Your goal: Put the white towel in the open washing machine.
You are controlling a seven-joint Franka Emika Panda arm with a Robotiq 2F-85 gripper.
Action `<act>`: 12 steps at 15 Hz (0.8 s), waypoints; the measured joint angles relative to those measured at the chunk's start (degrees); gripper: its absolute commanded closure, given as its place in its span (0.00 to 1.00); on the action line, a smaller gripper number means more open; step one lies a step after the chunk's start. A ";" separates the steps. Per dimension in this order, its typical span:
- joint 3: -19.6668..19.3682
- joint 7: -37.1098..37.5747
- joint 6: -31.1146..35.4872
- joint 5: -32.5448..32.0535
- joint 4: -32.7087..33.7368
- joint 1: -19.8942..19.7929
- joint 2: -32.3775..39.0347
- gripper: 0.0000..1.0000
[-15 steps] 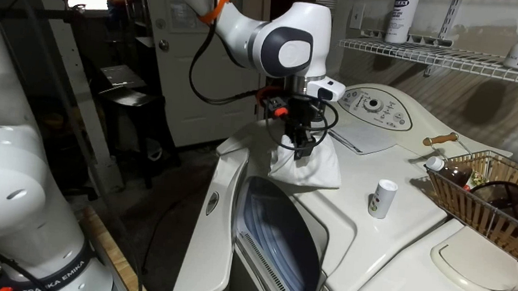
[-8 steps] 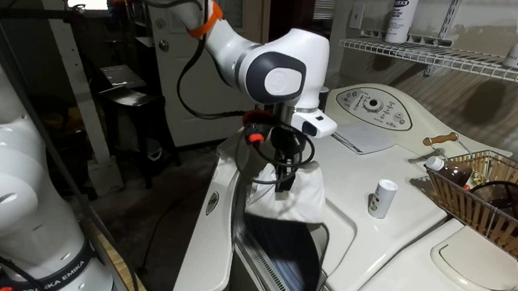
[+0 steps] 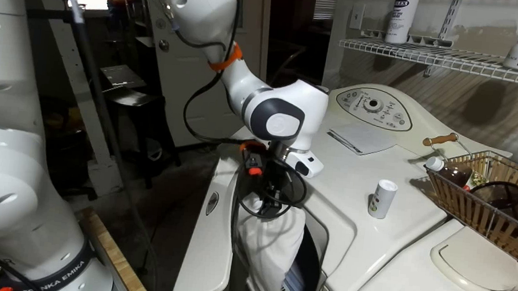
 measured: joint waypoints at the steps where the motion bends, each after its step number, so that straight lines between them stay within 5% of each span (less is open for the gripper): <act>1: 0.29 -1.38 0.28 0.54 1.31 0.00 2.41 0.99; 12: 5.39 -13.36 13.00 6.68 15.58 -1.53 22.52 1.00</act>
